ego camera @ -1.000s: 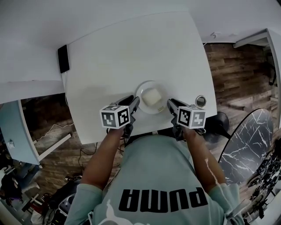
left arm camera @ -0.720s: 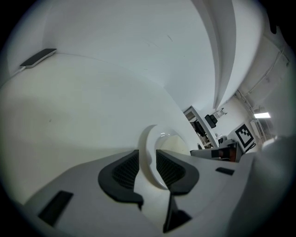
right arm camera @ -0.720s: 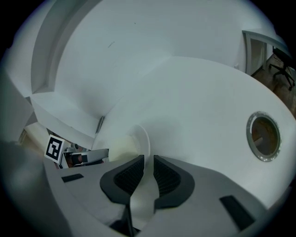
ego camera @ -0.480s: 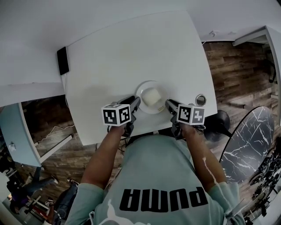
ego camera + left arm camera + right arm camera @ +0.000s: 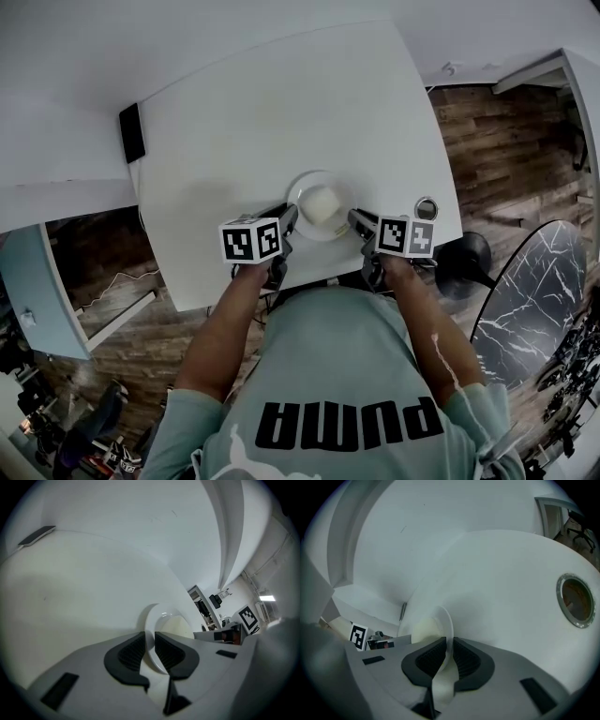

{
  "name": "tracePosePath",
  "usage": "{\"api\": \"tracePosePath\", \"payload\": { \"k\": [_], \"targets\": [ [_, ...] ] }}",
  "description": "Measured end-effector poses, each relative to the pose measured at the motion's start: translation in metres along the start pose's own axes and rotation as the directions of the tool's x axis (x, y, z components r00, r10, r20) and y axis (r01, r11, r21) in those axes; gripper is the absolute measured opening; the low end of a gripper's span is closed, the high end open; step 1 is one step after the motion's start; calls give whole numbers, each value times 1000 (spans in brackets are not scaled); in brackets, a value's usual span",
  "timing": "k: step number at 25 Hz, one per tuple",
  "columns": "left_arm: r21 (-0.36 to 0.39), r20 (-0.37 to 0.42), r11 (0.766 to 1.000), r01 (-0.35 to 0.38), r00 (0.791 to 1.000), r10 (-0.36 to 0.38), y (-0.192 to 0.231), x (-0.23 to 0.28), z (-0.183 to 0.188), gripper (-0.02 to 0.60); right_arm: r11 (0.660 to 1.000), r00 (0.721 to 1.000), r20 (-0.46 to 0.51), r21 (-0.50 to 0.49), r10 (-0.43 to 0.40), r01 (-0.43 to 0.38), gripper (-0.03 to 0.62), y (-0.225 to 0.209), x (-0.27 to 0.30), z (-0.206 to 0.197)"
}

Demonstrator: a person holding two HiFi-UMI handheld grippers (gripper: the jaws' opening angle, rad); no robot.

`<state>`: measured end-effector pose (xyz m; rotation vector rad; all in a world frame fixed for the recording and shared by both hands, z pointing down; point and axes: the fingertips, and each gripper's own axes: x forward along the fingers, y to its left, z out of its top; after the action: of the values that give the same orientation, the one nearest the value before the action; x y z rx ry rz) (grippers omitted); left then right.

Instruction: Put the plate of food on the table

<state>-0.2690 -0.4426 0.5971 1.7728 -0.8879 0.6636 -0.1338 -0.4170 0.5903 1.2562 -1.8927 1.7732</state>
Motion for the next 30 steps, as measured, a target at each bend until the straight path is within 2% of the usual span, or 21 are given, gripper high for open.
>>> {"api": "tracePosePath", "payload": {
  "k": [12, 22, 30],
  "targets": [
    [-68, 35, 998, 4, 999, -2, -3, -8, 1, 57, 999, 1000, 0, 30, 13, -13, 43, 2, -1, -5],
    [-56, 90, 994, 94, 992, -89, -24, -38, -6, 48, 999, 996, 79, 29, 27, -29, 40, 21, -33, -8],
    [-29, 145, 983, 179, 974, -173, -44, -72, -14, 44, 998, 984, 175, 35, 39, -46, 38, 47, -66, -24]
  ]
}}
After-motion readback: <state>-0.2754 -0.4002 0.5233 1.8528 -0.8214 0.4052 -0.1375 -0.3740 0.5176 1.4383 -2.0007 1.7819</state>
